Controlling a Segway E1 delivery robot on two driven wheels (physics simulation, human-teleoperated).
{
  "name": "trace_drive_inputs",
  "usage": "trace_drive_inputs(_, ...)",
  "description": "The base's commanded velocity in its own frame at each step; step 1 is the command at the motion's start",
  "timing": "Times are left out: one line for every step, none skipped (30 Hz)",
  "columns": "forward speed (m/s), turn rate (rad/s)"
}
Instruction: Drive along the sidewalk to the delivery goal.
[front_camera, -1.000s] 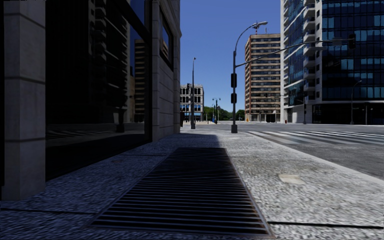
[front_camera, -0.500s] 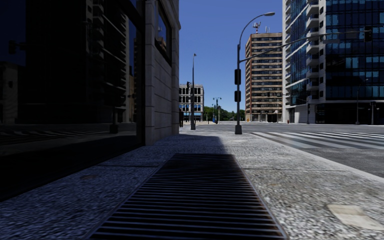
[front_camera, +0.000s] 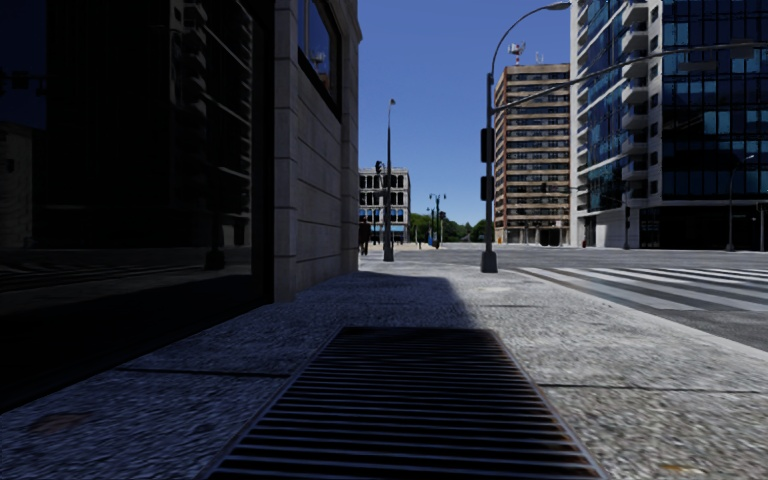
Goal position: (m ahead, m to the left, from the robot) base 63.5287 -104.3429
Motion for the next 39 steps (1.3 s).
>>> trace_drive_inputs(2.00,0.00)
trace_drive_inputs(2.00,0.00)
trace_drive_inputs(2.00,0.00)
trace_drive_inputs(2.00,-0.03)
trace_drive_inputs(2.00,-0.05)
trace_drive_inputs(2.00,-0.05)
trace_drive_inputs(2.00,-0.08)
trace_drive_inputs(2.00,-0.11)
trace_drive_inputs(2.00,-0.15)
trace_drive_inputs(2.00,-0.15)
trace_drive_inputs(2.00,-0.18)
trace_drive_inputs(2.00,-0.19)
trace_drive_inputs(2.00,-0.19)
trace_drive_inputs(2.00,-0.19)
trace_drive_inputs(2.00,-0.21)
trace_drive_inputs(2.00,-0.26)
trace_drive_inputs(2.00,-0.26)
trace_drive_inputs(2.00,-0.28)
trace_drive_inputs(2.00,-0.29)
trace_drive_inputs(2.00,-0.29)
trace_drive_inputs(2.00,-0.29)
trace_drive_inputs(2.00,-0.29)
trace_drive_inputs(2.00,-0.29)
trace_drive_inputs(2.00,-0.29)
trace_drive_inputs(2.00,-0.29)
trace_drive_inputs(2.00,-0.29)
trace_drive_inputs(2.00,-0.29)
trace_drive_inputs(2.00,-0.29)
trace_drive_inputs(2.00,-0.29)
trace_drive_inputs(2.00,-0.29)
trace_drive_inputs(2.00,-0.29)
trace_drive_inputs(2.00,-0.29)
trace_drive_inputs(2.00,-0.29)
trace_drive_inputs(2.00,-0.29)
trace_drive_inputs(2.00,-0.30)
trace_drive_inputs(2.00,-0.30)
trace_drive_inputs(2.00,-0.30)
trace_drive_inputs(2.00,-0.32)
trace_drive_inputs(2.00,-0.46)
